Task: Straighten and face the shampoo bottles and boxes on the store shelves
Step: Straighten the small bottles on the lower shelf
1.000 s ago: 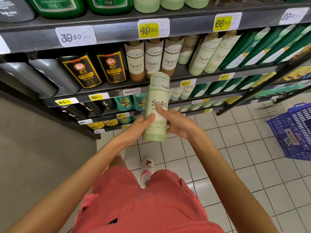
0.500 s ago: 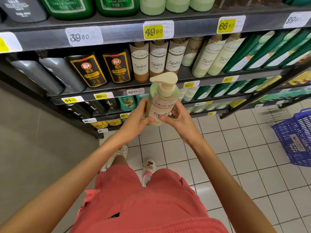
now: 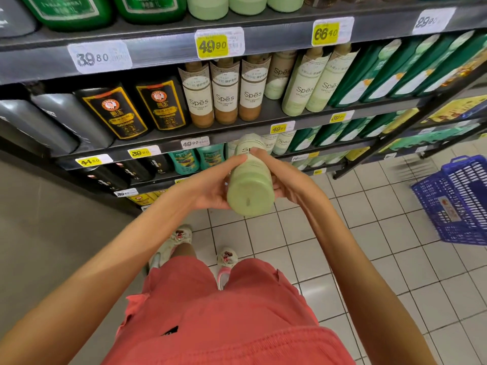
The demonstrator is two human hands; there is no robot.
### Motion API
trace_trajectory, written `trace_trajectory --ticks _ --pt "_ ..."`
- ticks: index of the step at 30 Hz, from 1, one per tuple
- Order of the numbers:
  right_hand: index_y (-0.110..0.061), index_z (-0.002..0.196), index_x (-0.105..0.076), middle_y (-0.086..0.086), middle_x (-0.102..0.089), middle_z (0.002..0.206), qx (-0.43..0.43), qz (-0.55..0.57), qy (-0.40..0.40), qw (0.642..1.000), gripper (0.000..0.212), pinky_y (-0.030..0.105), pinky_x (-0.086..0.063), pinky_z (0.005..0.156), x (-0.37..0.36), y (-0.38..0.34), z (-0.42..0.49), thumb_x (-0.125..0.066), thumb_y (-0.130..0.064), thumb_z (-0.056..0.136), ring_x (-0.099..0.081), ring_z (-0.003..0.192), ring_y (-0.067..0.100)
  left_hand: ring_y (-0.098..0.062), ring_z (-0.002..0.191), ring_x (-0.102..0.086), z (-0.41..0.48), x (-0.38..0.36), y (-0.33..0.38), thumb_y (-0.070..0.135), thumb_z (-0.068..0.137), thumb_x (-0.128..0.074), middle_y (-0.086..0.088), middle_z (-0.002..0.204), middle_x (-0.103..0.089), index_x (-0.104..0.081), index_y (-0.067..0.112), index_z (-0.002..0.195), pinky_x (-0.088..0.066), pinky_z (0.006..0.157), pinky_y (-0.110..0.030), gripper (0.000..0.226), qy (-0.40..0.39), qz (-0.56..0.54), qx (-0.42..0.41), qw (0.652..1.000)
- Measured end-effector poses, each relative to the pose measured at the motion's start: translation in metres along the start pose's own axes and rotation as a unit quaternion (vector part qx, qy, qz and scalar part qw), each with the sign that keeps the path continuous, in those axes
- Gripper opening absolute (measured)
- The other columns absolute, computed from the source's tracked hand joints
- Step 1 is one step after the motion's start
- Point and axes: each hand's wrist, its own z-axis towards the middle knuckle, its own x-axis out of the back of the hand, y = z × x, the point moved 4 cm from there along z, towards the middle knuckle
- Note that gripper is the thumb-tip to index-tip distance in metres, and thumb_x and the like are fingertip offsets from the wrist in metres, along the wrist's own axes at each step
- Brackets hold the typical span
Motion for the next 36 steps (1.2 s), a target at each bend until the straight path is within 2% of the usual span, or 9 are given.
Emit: trace_trajectory --ticks 4,6,10,14,20,23,29,33,36 --pt "-0.008 0.101 -0.069 0.008 -0.073 0.087 0.018 0.002 0.027 0.999 0.054 0.020 -0.053 0.053 0.011 0.005 -0.004 -0.055 -0.058 0.085 -0.071 0.068 0.011 -0.015 0.091 -0.066 0.007 -0.006 0.004 0.043 0.090 -0.049 -0.005 0.113 -0.064 -0.052 0.018 0.119 -0.058 0.060 -0.026 0.039 -0.001 0.036 -0.035 0.999" --pt "-0.008 0.112 -0.066 0.009 -0.072 0.102 0.068 0.000 0.026 0.997 0.050 0.022 -0.056 0.068 0.014 0.009 -0.003 -0.046 -0.051 0.093 -0.070 0.087 0.012 -0.011 0.087 -0.068 0.013 -0.011 0.005 0.033 0.091 -0.051 -0.002 0.107 -0.065 -0.050 0.014 0.117 -0.057 0.064 -0.025 0.032 0.023 0.073 -0.087 0.993" --pt "-0.005 0.127 -0.055 0.012 -0.065 0.120 0.145 0.069 0.009 0.987 0.043 0.035 -0.050 0.096 0.014 0.005 0.003 -0.041 -0.035 0.099 -0.063 0.110 0.021 -0.022 0.108 -0.057 0.035 -0.021 0.007 0.019 0.093 -0.053 -0.013 0.124 -0.058 -0.046 0.005 0.127 -0.048 0.091 -0.034 0.037 0.142 0.191 -0.212 0.948" --pt "-0.008 0.112 -0.063 0.015 -0.069 0.109 0.171 0.071 0.088 0.979 0.027 0.043 -0.052 0.092 0.030 -0.015 0.025 -0.062 -0.023 0.090 -0.066 0.102 0.026 -0.024 0.115 -0.054 0.052 -0.033 0.029 0.014 0.093 -0.053 -0.012 0.126 -0.056 -0.044 0.007 0.131 -0.045 0.097 -0.037 0.039 0.152 0.256 -0.252 0.921" --pt "-0.011 0.106 -0.061 0.005 -0.069 0.103 0.119 0.037 0.236 0.964 0.043 0.031 -0.054 0.075 0.063 -0.036 0.072 -0.074 -0.039 0.077 -0.066 0.091 0.017 -0.025 0.125 -0.048 0.084 -0.029 0.074 0.009 0.093 -0.051 -0.014 0.136 -0.050 -0.036 0.006 0.139 -0.037 0.106 -0.042 0.048 0.111 0.312 -0.252 0.909" --pt "-0.010 0.106 -0.063 0.006 -0.070 0.101 0.115 0.020 0.279 0.953 0.046 0.037 -0.054 0.082 0.073 -0.043 0.094 -0.075 -0.043 0.075 -0.066 0.092 0.019 -0.025 0.126 -0.046 0.097 -0.025 0.093 0.005 0.094 -0.048 -0.012 0.138 -0.049 -0.038 0.009 0.139 -0.037 0.106 -0.042 0.047 0.117 0.296 -0.238 0.918" --pt "-0.012 0.096 -0.065 0.002 -0.070 0.093 0.145 -0.033 0.373 0.916 0.047 0.029 -0.048 0.072 0.087 -0.062 0.126 -0.075 -0.049 0.070 -0.065 0.089 0.020 -0.019 0.098 -0.052 0.113 -0.006 0.125 0.007 0.095 -0.044 -0.011 0.101 -0.058 -0.058 0.011 0.090 -0.038 0.088 -0.032 0.015 0.136 0.307 -0.203 0.920" --pt "-0.003 0.103 -0.062 0.012 -0.068 0.101 0.222 -0.064 0.409 0.883 0.052 0.032 -0.045 0.082 0.088 -0.071 0.139 -0.082 -0.035 0.067 -0.061 0.096 0.027 -0.023 0.117 -0.054 0.112 0.012 0.127 0.006 0.094 -0.047 -0.013 0.122 -0.061 -0.058 0.001 0.120 -0.037 0.107 -0.038 0.028 0.152 0.274 -0.196 0.929" --pt "0.005 0.107 -0.059 0.020 -0.058 0.106 0.246 -0.086 0.418 0.870 0.059 0.037 -0.042 0.090 0.088 -0.077 0.150 -0.084 -0.029 0.066 -0.052 0.103 0.029 -0.023 0.119 -0.053 0.111 0.022 0.122 0.006 0.092 -0.050 -0.014 0.123 -0.061 -0.061 0.005 0.114 -0.038 0.107 -0.039 0.024 0.153 0.245 -0.183 0.940"
